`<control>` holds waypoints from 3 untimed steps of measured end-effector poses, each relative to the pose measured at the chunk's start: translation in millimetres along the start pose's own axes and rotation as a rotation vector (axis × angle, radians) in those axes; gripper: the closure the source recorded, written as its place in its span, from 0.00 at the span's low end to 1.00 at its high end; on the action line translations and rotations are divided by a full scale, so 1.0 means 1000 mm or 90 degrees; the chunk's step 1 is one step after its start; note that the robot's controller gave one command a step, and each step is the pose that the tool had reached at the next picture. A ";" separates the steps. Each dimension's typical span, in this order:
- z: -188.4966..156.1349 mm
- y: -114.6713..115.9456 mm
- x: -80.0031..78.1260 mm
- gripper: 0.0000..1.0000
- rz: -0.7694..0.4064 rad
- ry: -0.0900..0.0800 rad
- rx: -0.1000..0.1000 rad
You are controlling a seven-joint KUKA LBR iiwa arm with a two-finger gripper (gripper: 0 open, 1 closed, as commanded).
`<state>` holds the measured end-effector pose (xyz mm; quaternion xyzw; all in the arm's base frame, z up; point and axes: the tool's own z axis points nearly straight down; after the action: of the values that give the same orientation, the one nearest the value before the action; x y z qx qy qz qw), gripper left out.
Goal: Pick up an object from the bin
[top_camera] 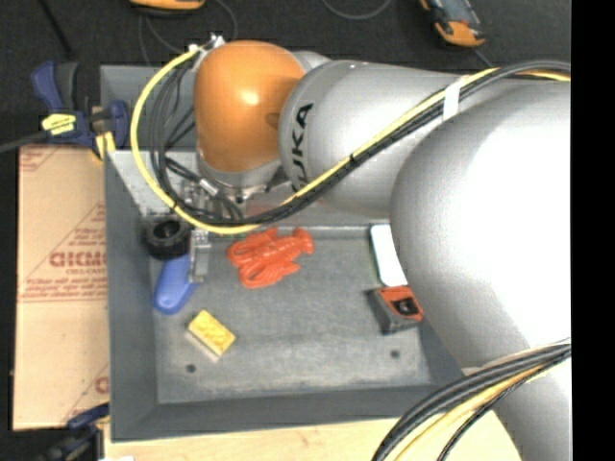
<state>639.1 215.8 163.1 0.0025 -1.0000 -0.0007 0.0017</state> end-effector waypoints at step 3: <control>0.076 0.000 -0.001 0.00 -0.298 -0.003 0.001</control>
Offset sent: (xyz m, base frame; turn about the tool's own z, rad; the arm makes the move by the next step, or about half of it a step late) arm -0.0011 -0.0003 -0.0931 -0.5276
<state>640.4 215.4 87.3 0.2343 -0.9722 -0.0005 -0.0005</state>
